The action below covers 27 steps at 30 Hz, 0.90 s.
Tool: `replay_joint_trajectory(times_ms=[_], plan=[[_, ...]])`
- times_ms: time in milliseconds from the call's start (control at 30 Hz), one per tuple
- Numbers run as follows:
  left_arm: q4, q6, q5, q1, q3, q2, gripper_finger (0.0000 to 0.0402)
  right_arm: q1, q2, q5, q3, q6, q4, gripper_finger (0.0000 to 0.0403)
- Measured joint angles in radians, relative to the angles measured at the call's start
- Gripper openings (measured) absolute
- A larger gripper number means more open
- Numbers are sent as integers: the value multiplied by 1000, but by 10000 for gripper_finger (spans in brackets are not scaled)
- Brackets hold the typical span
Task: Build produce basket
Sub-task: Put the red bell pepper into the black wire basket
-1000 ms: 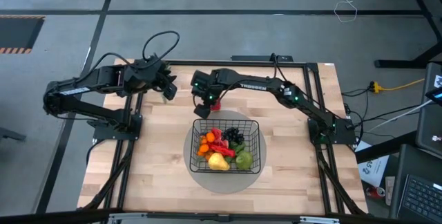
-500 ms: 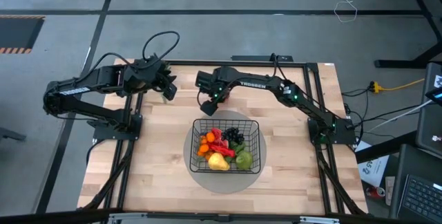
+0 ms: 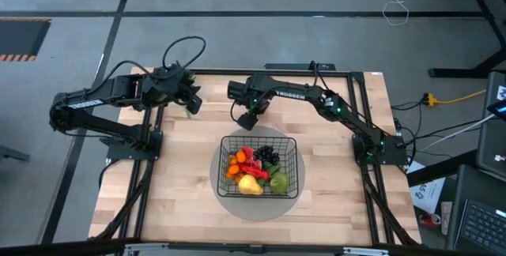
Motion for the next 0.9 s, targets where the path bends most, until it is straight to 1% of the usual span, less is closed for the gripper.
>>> replay_joint_trajectory(times_ms=[100,233,367,500,600,733,900], plan=[[-6,0,0,0,0,0,142,-7,0,9,0,-44,-54,232],[-6,0,0,0,0,0,142,-18,0,94,0,-71,-118,232],[-6,0,0,0,0,0,142,-36,0,148,0,-75,-165,232],[-6,0,-1,0,0,0,142,-46,0,211,0,-102,-169,232],[-7,0,-2,0,0,0,142,-54,0,196,0,-101,-169,232],[-7,9,-28,0,0,0,142,-59,0,109,0,-104,-168,232],[-7,24,-31,0,0,0,142,-62,0,104,0,-128,-167,232]])
